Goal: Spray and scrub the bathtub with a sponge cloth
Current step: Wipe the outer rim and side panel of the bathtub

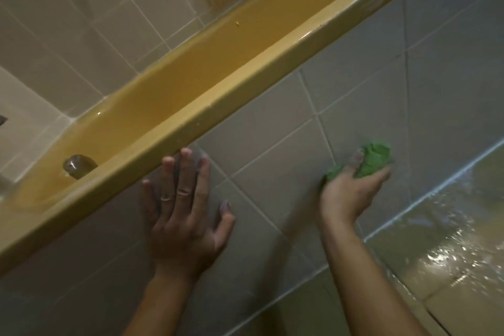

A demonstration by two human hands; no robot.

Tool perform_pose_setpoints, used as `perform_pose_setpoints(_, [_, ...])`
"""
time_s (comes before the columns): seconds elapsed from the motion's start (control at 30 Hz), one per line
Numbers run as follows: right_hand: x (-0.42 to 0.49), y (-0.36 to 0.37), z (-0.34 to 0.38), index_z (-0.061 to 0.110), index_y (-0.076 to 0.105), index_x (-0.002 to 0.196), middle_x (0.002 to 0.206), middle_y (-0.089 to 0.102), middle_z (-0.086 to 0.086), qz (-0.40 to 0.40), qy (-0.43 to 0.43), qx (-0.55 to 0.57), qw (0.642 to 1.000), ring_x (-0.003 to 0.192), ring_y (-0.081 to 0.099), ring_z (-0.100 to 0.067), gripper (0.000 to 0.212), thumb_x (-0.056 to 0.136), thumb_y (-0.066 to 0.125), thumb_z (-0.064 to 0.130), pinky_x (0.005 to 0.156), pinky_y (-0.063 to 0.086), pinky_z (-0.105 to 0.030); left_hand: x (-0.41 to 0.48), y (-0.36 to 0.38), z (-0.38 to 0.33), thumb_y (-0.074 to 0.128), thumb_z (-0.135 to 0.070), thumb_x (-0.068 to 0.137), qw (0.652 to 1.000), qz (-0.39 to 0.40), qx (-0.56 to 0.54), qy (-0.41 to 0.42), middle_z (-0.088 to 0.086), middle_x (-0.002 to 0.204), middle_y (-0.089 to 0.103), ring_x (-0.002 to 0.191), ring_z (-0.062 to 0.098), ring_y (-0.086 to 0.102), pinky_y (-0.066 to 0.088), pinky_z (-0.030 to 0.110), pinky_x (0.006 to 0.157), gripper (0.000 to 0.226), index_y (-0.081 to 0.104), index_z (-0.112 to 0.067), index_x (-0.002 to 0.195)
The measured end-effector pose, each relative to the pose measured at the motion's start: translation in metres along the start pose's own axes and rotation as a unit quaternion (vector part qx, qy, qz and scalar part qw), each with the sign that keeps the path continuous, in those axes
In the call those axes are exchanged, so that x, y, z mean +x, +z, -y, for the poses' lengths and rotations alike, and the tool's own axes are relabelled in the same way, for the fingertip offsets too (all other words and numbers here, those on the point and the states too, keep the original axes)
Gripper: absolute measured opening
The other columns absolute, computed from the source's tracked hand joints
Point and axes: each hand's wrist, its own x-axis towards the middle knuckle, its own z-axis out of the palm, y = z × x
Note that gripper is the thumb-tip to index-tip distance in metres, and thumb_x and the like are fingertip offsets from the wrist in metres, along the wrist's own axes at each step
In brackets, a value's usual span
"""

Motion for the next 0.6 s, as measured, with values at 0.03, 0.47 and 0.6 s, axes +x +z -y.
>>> perform_pose_setpoints(0.03, [-0.015, 0.003, 0.015, 0.005, 0.027, 0.159, 0.163, 0.032, -0.020, 0.018, -0.064, 0.000, 0.998, 0.151, 0.033, -0.034, 0.071, 0.104, 0.048, 0.044, 0.123, 0.029, -0.039, -0.002, 0.000, -0.001, 0.055, -0.039, 0.095, 1.000, -0.001, -0.005, -0.004, 0.006, 0.175, 0.007, 0.161, 0.028, 0.010, 0.004, 0.050, 0.130, 0.077, 0.031, -0.010, 0.162])
perform_pose_setpoints(0.47, [-0.053, -0.004, -0.048, 0.015, 0.029, 0.158, 0.156, 0.046, -0.016, 0.012, 0.065, 0.025, 0.998, 0.139, 0.050, -0.035, 0.070, 0.103, 0.047, 0.054, 0.114, 0.041, -0.039, -0.011, -0.008, 0.004, 0.065, -0.028, 0.082, 0.998, 0.018, -0.067, 0.005, 0.006, 0.171, 0.019, 0.162, 0.023, 0.007, 0.002, 0.048, 0.130, 0.084, 0.039, -0.009, 0.160])
perform_pose_setpoints(0.6, [-0.057, 0.008, -0.012, 0.016, 0.030, 0.159, 0.161, 0.039, -0.013, 0.000, 0.000, 0.011, 1.000, 0.147, 0.041, -0.030, 0.063, 0.105, 0.048, 0.044, 0.120, 0.035, -0.042, -0.016, -0.008, 0.002, 0.063, -0.027, 0.081, 0.997, 0.030, -0.068, 0.018, 0.002, 0.173, 0.013, 0.162, 0.024, 0.008, 0.001, 0.048, 0.130, 0.084, 0.038, -0.012, 0.160])
